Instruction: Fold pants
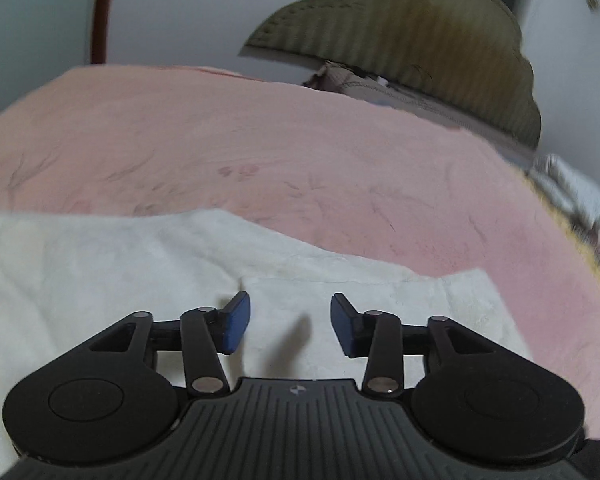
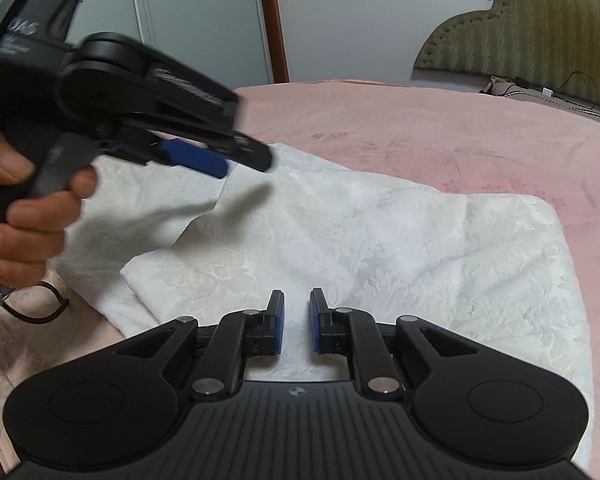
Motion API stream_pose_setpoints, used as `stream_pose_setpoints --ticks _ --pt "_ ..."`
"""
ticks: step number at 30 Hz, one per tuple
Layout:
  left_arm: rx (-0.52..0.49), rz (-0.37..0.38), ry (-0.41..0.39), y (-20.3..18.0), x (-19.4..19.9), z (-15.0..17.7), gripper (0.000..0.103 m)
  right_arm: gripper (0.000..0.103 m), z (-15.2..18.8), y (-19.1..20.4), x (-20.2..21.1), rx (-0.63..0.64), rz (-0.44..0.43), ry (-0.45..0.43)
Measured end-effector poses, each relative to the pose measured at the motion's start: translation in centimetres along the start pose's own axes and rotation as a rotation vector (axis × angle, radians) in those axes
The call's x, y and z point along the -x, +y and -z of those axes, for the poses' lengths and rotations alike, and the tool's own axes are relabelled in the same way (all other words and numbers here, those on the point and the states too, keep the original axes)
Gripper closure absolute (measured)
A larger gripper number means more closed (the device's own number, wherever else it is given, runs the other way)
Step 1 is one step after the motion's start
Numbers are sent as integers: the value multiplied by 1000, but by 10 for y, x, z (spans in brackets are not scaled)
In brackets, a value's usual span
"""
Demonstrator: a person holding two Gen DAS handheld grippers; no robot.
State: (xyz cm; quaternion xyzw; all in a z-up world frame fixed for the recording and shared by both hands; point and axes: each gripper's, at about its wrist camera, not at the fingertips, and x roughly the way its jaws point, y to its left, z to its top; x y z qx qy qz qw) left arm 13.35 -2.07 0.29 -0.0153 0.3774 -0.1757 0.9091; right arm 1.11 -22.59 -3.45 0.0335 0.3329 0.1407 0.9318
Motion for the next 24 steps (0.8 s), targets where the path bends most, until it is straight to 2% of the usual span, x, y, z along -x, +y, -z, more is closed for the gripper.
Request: stream_pose_setpoints --ticks 1,3,5,9,24 --pt "-47 -30 -3 -8 -5 2 46 90 -1 0 -1 3 1 0" --pt "-121 -78 6 -20 -15 10 46 90 -2 -3 -4 1 0 1" --pt "-148 -88 26 -25 -22 16 46 90 -2 -5 -5 -9 -7 0" --pt "-156 -97 43 -22 -35 23 45 90 -3 -8 -7 -20 -13 -1" --pt "-183 -116 22 -27 -37 29 39 90 -4 -6 -11 -13 -5 2"
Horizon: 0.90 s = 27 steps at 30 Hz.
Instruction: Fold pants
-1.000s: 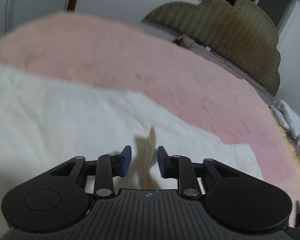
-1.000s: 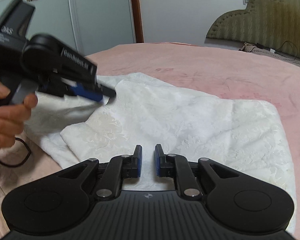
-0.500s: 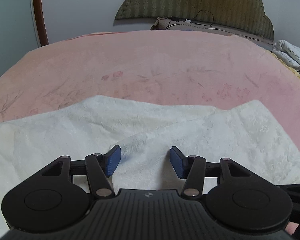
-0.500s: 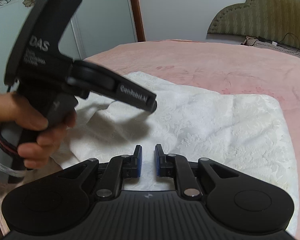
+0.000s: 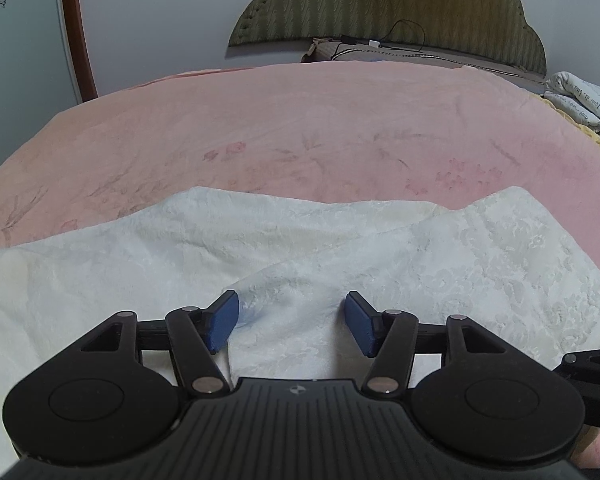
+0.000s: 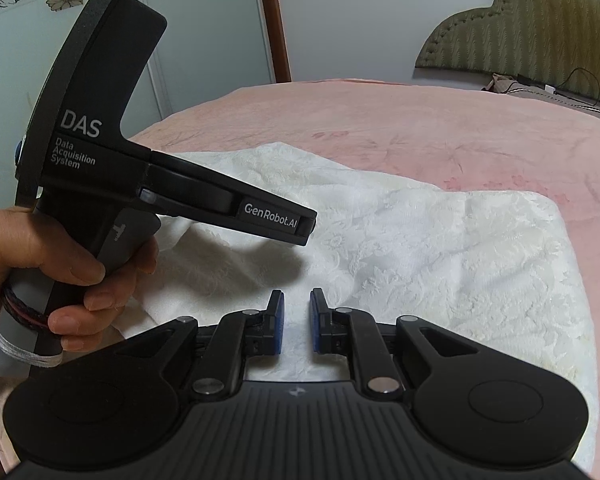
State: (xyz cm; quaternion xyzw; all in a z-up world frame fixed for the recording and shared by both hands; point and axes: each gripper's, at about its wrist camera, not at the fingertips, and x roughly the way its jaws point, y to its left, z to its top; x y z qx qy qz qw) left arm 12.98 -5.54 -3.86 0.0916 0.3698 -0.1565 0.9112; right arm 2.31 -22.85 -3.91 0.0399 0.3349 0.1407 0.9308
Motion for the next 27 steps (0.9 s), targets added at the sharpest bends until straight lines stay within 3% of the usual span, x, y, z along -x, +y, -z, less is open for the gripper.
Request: stream_pose_setpoints --ticks 5,9,13,20,27 --pt "61 34 20 12 -5 1 31 90 -16 -6 12 55 1 -7" --pt "53 25 15 9 -5 2 30 90 -45 -40 12 40 143 -16" --pt "47 22 8 7 -6 3 29 90 -48 -68 -19 45 217 138" --pt "41 14 2 6 -6 5 28 89 -36 -38 5 77 222 26" --pt "40 9 -5 5 -5 6 27 85 -14 -6 -2 193 236 82"
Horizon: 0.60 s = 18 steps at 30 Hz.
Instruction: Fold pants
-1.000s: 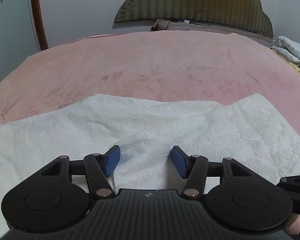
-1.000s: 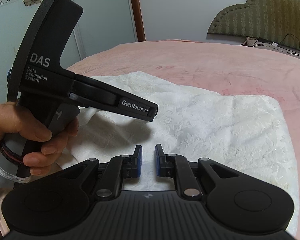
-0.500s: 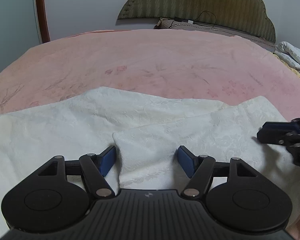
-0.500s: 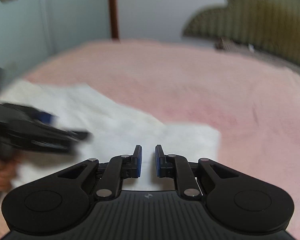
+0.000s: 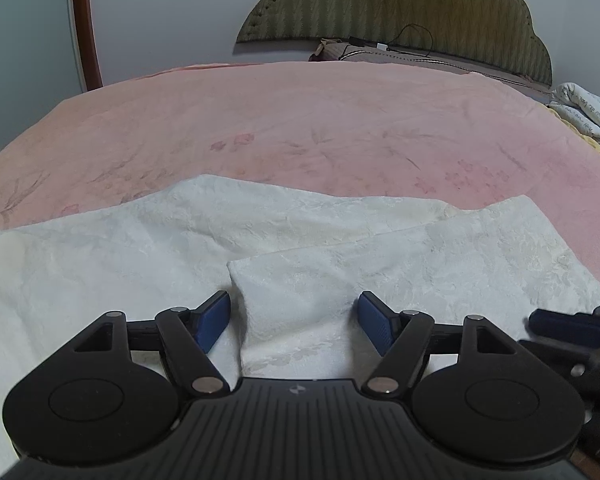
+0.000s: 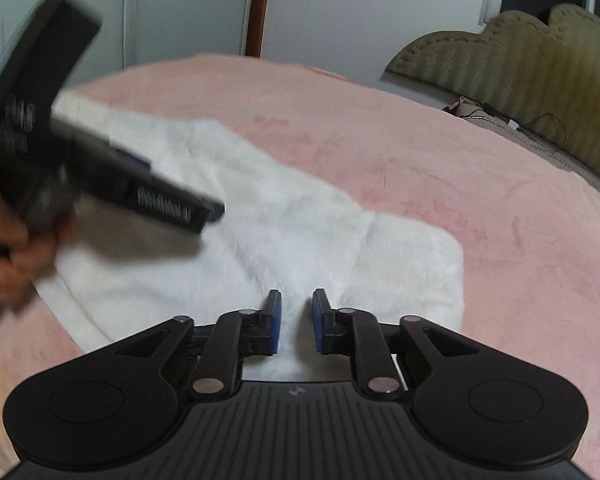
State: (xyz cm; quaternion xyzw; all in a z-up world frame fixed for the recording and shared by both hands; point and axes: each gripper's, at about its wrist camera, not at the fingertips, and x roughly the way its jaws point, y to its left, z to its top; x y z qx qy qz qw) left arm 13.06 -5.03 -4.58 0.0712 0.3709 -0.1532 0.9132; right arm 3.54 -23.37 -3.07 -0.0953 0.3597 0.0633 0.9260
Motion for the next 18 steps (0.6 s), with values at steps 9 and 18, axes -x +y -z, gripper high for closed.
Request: stream_pose_setpoints --ticks 9,18 --pt "20 -3 14 4 8 -1 24 79 0 3 15 -54 -14 -68" --pt "67 -116 -67 55 64 15 25 51 -8 29 10 -49 -81 -88"
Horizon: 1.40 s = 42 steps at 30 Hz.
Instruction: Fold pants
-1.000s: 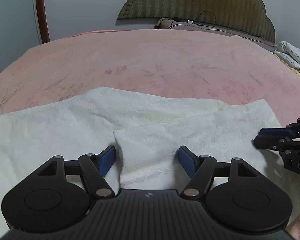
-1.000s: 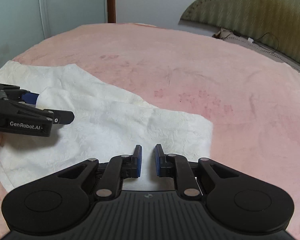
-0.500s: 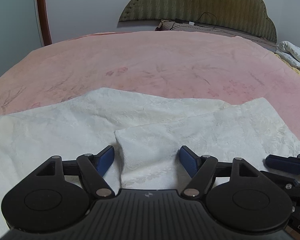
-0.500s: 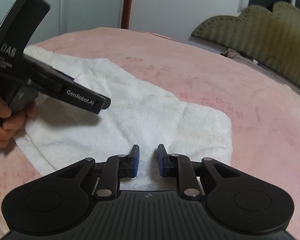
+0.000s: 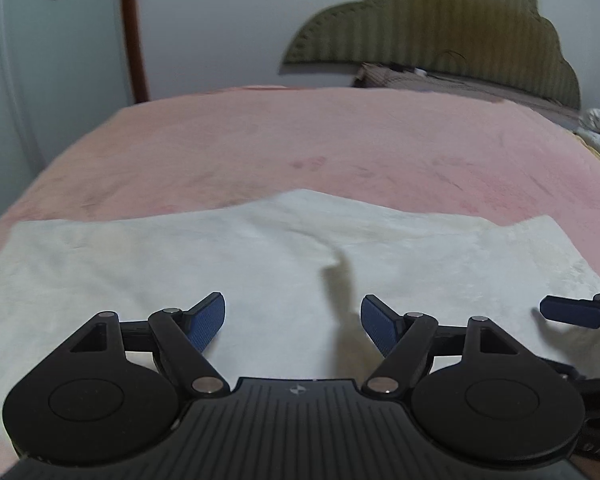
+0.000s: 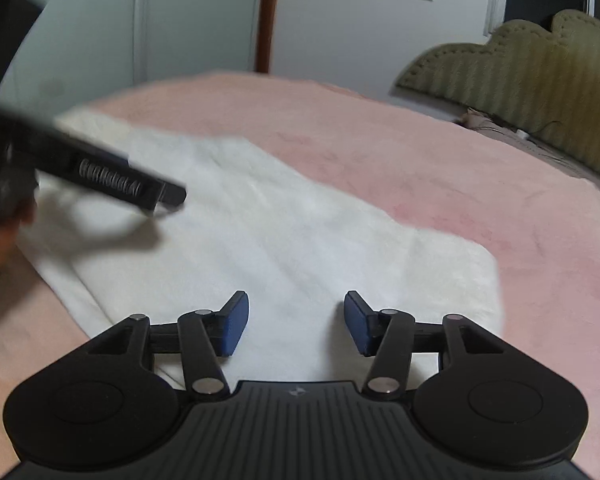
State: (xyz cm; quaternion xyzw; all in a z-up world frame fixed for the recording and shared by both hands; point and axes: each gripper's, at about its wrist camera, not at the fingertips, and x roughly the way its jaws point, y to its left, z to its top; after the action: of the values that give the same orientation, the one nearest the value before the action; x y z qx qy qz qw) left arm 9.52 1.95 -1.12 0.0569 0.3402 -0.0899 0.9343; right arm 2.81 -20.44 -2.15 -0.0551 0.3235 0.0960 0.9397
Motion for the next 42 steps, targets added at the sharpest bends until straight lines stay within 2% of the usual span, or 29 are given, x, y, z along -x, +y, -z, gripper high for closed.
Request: stream_pose_setpoints --ticks 2,4,8,11,15,18,21,23,28,32,36,38,39,42 --pt "33 -31 -12 20 12 5 25 51 -10 15 -1 14 -79 -22" --pt "55 -56 -16 38 23 11 25 51 -17 36 -8 71 -119 -20" --pt "61 -134 -9 69 34 27 24 51 -18 63 -25 175 -84 -1" --pt "66 -200 8 88 32 35 25 51 -20 57 -25 113 -92 -3" --pt "181 -247 -63 127 55 36 24 51 -27 70 -6 125 -119 -83" --pt "308 -254 -75 159 74 39 24 51 -33 105 -2 213 -196 -113" --pt "441 -194 -61 188 91 49 24 51 -33 149 -5 354 -249 -126" --pt "526 -136 -46 203 98 58 24 51 -29 174 -10 457 -242 -122" --pt "704 60 20 228 93 77 24 51 -11 222 -31 717 -140 -122" --pt "851 224 61 239 71 93 23 51 -1 251 -45 885 -28 -196" --pt "922 274 34 240 62 99 16 53 -8 269 -63 930 -14 -245" --pt "946 291 19 240 58 98 9 62 -17 274 -69 930 -47 -239" --pt "959 300 11 240 56 97 8 72 -22 274 -72 914 -78 -225" --pt "1003 317 -8 242 46 92 7 80 -35 268 -72 832 -135 -220"
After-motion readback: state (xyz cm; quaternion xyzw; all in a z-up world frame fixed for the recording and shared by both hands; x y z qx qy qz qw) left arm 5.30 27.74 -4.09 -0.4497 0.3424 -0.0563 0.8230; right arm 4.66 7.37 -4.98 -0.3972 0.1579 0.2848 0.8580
